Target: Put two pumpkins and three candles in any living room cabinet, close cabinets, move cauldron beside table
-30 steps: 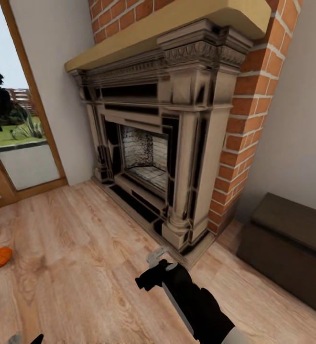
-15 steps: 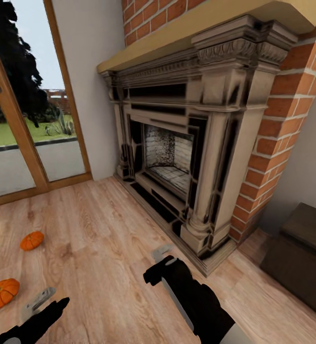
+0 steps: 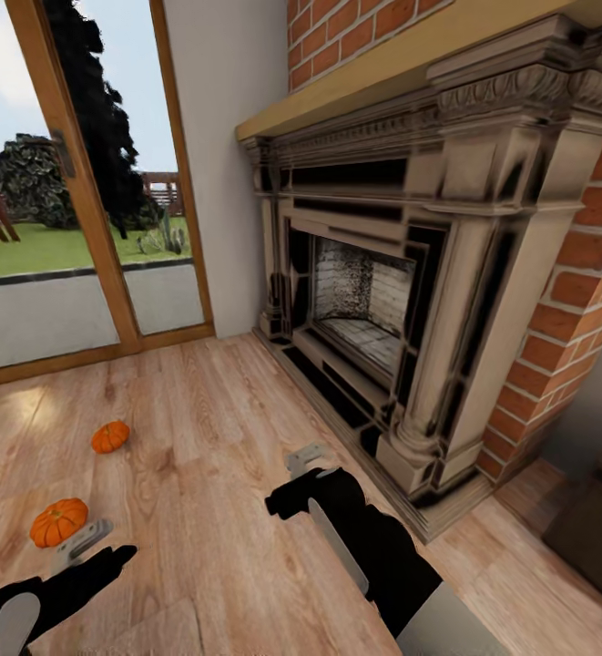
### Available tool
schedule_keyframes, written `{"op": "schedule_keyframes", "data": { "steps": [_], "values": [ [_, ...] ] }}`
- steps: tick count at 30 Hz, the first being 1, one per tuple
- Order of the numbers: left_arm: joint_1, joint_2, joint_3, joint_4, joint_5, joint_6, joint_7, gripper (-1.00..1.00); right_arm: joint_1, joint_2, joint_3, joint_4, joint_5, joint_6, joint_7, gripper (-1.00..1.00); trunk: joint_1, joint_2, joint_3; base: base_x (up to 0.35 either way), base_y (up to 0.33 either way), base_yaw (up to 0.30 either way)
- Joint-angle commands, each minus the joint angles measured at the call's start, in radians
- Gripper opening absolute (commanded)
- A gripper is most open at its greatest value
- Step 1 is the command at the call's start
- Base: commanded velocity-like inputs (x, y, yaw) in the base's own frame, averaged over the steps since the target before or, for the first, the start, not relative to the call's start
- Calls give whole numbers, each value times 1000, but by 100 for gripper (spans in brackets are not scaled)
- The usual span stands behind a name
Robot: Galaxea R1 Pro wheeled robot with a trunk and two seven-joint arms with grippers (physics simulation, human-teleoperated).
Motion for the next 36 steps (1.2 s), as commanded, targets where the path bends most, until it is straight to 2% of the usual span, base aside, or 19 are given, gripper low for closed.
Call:
{"op": "schedule_keyframes", "data": {
  "steps": [1, 6, 11, 17, 27, 31, 36],
  "values": [
    [-4, -1, 2, 1, 9, 5, 10, 100, -2, 0, 1, 0, -17, 4, -7, 100, 0, 0, -1, 0, 0, 293],
    [-7, -5, -1, 2, 10, 9, 12, 100, -2, 0, 2, -19, -40, 7, 2, 100, 0, 0, -1, 0, 0, 284],
    [-8, -5, -2, 2, 9, 10, 12, 100, 3, 0, -2, -97, -47, 12, 3, 100, 0, 0, -1, 0, 0, 265],
    [-8, -6, -5, 0, 10, 10, 8, 100, 17, 0, -2, -134, -48, 13, 8, 100, 0, 0, -1, 0, 0, 260],
    [-8, -6, -10, -9, 11, 7, -7, 100, 20, 0, 4, -110, -41, 17, 7, 100, 0, 0, -4, 0, 0, 259],
    [-8, -6, -10, -9, 11, -3, -8, 100, 17, 0, 4, -53, -38, 17, 8, 100, 0, 0, -8, 0, 0, 213],
    [-8, -6, -10, -6, 11, -5, -8, 100, 17, 0, 4, -47, -39, 18, 8, 100, 0, 0, -14, 0, 0, 216]
  ]
}}
